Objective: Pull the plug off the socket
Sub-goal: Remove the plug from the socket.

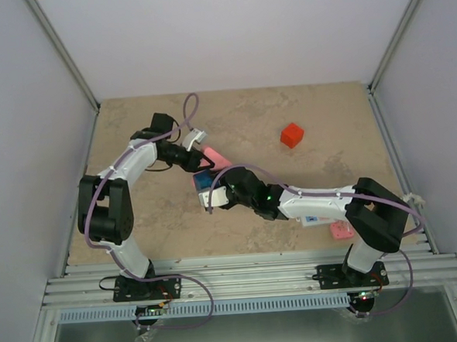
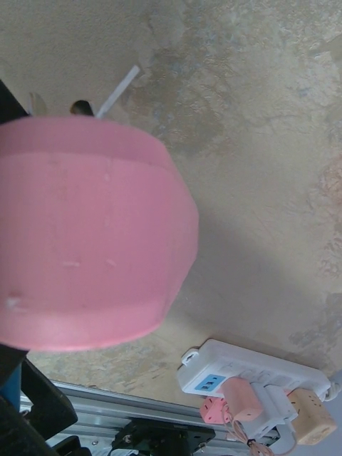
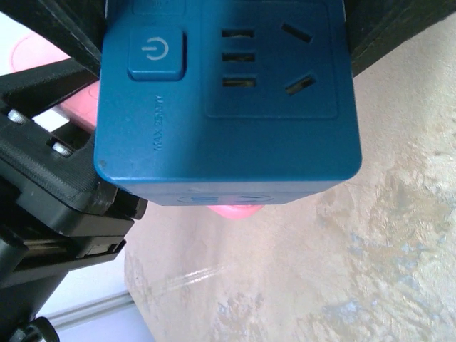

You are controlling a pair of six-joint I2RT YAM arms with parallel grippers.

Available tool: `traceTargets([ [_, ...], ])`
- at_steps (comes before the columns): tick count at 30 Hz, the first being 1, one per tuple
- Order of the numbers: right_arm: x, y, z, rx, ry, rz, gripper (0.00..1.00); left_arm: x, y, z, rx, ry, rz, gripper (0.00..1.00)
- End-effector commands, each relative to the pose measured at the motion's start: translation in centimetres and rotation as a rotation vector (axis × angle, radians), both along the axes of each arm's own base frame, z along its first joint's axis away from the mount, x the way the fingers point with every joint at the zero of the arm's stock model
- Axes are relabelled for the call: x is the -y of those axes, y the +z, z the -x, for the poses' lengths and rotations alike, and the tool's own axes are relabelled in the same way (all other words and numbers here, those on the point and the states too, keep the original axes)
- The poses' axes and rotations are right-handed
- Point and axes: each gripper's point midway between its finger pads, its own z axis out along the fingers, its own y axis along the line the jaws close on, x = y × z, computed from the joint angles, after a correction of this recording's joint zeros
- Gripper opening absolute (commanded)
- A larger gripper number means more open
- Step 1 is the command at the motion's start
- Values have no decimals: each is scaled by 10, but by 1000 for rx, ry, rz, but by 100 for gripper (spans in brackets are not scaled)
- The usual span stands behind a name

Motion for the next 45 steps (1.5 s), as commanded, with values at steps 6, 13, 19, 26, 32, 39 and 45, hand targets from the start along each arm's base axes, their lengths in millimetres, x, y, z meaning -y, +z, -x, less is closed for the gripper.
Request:
traceTargets([
  [6,-5,15,-4,70,-23,-60,49,7,14,-1,21,-27,44,0],
  [13,0,13,8,-28,40,-52,36,7,15,0,27,-29,43,0],
  [19,12,15,2,-32,36,-69,35,7,16,2,29,-39,50,0],
  [26,9,20,-11,-41,-32,-44,26,6,15,-2,33,-21,36,0],
  [32,1,24,-12,-31,-55,-22,24,5,14,-3,34,-14,30,0],
  [39,-3,27,-13,16,-74,-32,23,5,13,-4,36,-8,23,0],
  [45,-2,19,-7,1,-56,-36,19,5,14,-4,39,-7,23,0],
])
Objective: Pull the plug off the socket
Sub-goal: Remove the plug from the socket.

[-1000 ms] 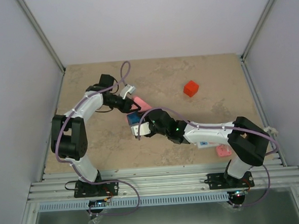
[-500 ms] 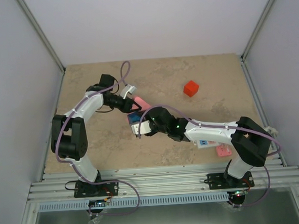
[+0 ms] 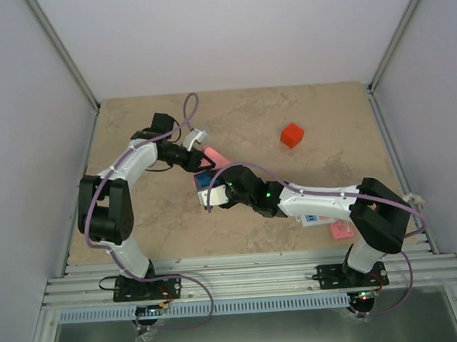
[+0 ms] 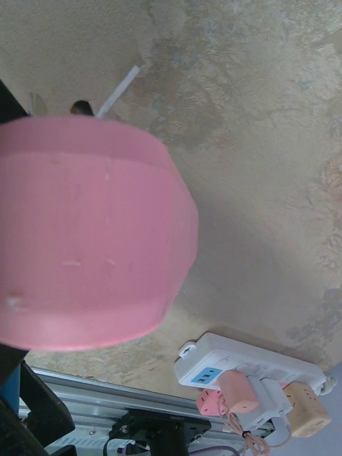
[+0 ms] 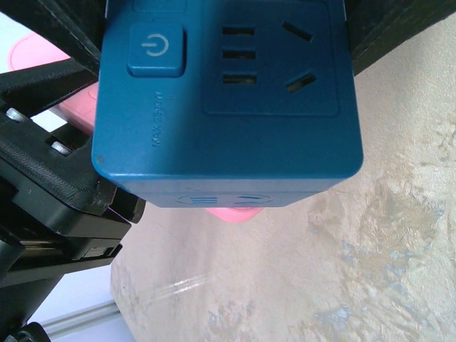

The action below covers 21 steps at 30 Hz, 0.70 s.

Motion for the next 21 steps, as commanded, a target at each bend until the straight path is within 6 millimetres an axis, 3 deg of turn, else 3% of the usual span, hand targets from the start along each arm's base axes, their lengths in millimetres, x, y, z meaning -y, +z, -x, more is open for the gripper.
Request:
traceTargets([
  [1,-4,16,-7,37,-37,-82,19,3,13,-5,57,-12,17,0],
  [14,14,19,-12,49,-31,-115,10,1,17,-6,60,-10,28,0],
  [21,14,20,-18,69,-63,-96,15,-2,19,-8,59,3,35,0],
])
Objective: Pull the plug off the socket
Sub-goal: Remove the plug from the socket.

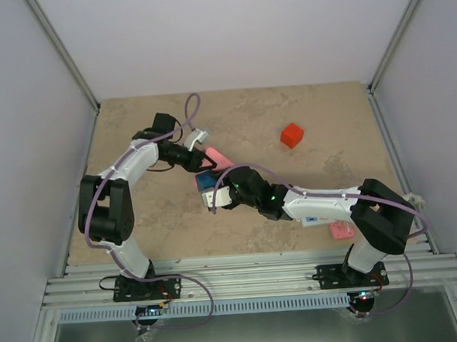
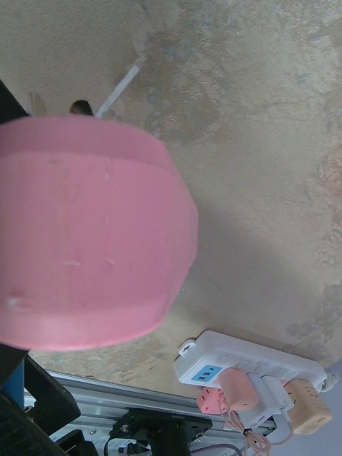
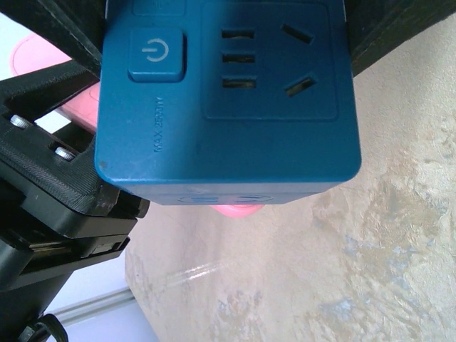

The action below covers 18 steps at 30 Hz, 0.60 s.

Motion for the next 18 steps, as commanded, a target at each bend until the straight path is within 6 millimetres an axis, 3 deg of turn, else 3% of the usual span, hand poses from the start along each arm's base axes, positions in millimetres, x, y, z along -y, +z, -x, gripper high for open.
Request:
traceTargets([
  [1,8,22,-17,47,-87,-45,13,-6,20,-10,50,12,41,0],
  [5,10,20,-13,88,-80,-48,3,-8,20,-10,44,16,50,0],
  [18,3,11,-5,32,-52,-14,3,-13,18,-15,67,46,22,0],
])
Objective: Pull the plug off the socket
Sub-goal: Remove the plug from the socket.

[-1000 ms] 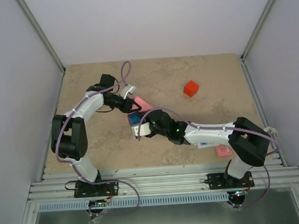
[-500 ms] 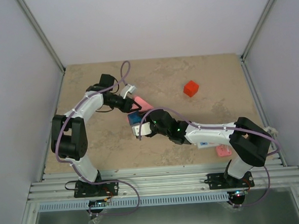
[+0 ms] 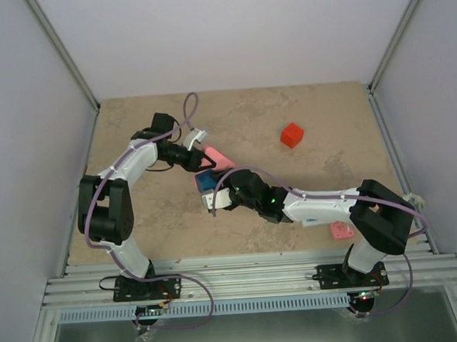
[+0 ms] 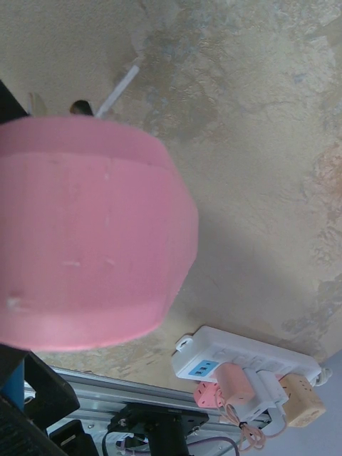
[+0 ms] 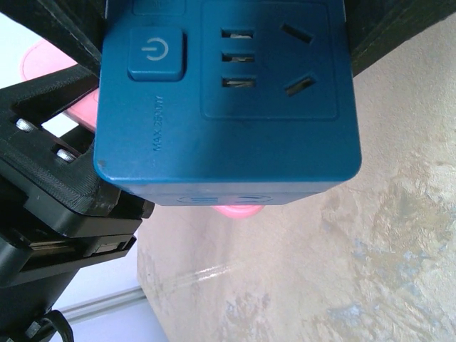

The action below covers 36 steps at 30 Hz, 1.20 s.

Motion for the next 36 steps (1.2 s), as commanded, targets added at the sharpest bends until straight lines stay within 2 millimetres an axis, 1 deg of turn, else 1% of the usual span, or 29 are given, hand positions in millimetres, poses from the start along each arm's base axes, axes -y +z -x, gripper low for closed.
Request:
traceTargets([
  [1,1,12,-5,-39,-41,-10,3,-11,16,-14,78,46,1,0],
  [5,-2,4,5,-132,0,50,3,-13,16,-15,97,56,-15,0],
  [7,-5,6,5,-149,4,52,3,-13,15,-15,95,60,-20,0],
  [9,-4,4,8,-168,10,74,3,-12,15,-16,98,60,-25,0],
  [13,-2,0,6,-177,7,104,3,-11,11,-16,104,62,-46,0],
  [17,2,-1,0,-129,-22,96,2,-9,16,-14,100,50,-26,0],
  [21,6,14,-8,-15,-45,27,0,-8,17,-12,79,37,5,0],
  [27,16,17,-9,88,-50,-8,1,-12,19,-14,69,42,24,0],
  [34,17,17,-9,120,-49,-13,1,-13,17,-16,58,47,24,0],
  [36,18,13,-9,110,-46,3,1,-14,16,-17,63,51,19,0],
])
